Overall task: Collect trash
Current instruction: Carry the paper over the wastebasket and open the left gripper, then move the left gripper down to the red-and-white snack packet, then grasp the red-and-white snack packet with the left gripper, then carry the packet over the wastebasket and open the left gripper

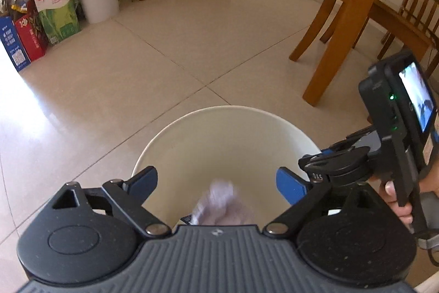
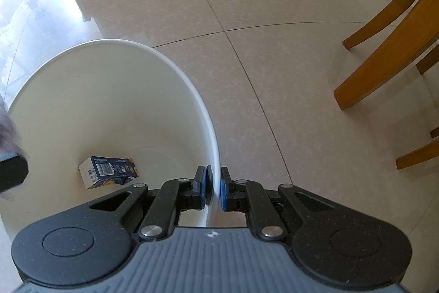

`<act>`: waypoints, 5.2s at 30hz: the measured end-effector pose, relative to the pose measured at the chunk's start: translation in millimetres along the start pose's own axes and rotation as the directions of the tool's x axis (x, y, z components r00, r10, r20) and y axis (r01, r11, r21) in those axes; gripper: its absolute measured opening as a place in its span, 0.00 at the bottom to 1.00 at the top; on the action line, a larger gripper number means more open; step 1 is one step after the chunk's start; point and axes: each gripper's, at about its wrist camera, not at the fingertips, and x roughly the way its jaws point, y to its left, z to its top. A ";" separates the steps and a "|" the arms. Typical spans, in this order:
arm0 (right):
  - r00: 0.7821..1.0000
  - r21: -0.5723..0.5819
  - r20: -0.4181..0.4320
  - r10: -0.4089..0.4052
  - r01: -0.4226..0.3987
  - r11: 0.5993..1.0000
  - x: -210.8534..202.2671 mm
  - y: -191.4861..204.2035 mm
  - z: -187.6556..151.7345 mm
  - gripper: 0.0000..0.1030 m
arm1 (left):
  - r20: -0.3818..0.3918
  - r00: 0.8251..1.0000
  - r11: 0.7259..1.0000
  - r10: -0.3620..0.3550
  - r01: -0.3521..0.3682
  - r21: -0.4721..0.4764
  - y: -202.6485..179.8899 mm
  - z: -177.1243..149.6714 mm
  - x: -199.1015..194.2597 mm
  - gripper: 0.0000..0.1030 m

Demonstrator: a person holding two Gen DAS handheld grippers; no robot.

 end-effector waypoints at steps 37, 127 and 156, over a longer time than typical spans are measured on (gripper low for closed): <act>1.000 -0.002 0.002 -0.012 0.012 1.000 -2.8 3.7 -0.4 0.12 | -0.008 0.971 0.938 0.241 -0.235 -0.254 81.8 -181.9 -21.9 0.93; 0.999 -0.026 -0.002 -0.041 0.041 0.999 -0.7 9.4 0.0 0.13 | -0.221 0.972 0.987 0.082 -0.110 -0.116 51.5 -165.4 -26.1 0.59; 1.000 -0.027 0.003 -0.030 0.030 0.999 -0.4 9.4 -1.8 0.13 | 0.044 0.999 0.999 0.006 -0.004 -0.049 4.2 -29.2 -66.3 0.85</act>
